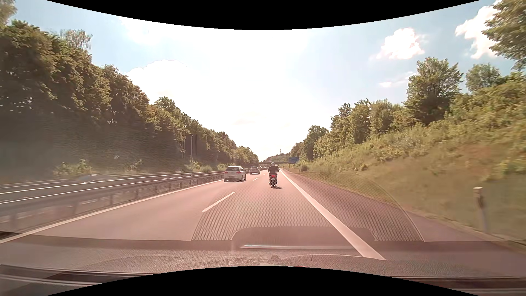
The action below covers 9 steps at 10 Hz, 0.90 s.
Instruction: Follow the waypoints while adhering to traffic rules and regulations
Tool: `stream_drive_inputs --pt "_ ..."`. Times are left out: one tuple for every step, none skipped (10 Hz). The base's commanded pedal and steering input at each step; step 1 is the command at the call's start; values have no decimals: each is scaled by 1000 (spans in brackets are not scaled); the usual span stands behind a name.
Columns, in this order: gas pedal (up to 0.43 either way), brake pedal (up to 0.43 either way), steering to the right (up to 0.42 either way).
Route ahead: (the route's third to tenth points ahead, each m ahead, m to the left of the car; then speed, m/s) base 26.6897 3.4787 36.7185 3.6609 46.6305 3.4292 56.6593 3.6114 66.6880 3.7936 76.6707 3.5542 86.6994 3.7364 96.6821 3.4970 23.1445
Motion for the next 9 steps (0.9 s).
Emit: stream_drive_inputs --pt "311 12 0" --pt "311 12 0" --pt "311 12 -1" --pt "311 12 -1" --pt "311 12 -1" --pt "311 12 -1" --pt "311 12 -1" --pt "311 12 -2" --pt "311 12 -3"
